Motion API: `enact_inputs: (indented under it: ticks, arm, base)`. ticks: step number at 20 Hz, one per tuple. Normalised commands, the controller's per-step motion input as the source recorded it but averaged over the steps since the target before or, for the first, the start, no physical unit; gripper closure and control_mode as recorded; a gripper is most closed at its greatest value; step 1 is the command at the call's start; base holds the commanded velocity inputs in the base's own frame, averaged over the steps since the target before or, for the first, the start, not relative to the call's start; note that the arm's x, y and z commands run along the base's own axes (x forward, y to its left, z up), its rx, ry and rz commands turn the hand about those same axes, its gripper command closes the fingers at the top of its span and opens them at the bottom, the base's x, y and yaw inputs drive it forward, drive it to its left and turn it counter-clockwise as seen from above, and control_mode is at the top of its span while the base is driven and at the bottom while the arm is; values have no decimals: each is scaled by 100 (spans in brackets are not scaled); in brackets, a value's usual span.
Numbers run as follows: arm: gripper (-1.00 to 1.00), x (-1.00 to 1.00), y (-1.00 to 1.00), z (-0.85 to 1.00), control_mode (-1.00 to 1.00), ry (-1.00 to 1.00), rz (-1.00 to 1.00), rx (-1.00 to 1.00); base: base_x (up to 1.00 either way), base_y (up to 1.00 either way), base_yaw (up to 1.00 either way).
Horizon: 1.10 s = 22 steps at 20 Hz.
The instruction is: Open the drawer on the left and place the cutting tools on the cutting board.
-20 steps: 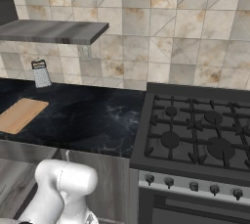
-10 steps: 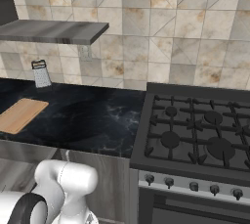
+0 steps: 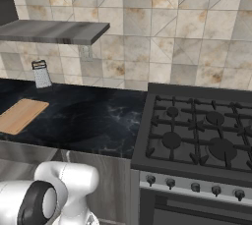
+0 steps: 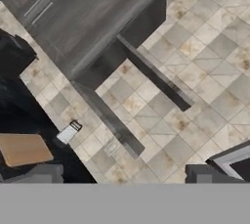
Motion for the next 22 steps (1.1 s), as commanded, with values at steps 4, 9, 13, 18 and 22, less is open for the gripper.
enact_inputs:
  ticks: [4, 9, 13, 18, 22]
  arm:
    - [-100, 42, -7, -16, -100, 15, -6, 0]
    - [-100, 59, -1, -8, -100, 27, -12, 0]
    - [-100, 66, -11, 0, -100, 39, -13, 0]
    - [-100, 45, -6, 0, -100, 34, -11, 0]
    - [-100, 55, -14, -7, -100, 30, -14, 0]
  base:
    - [0, 0, 0]
    - [0, 0, 0]
    - [0, 0, 0]
    - [0, 0, 0]
    - [0, 0, 0]
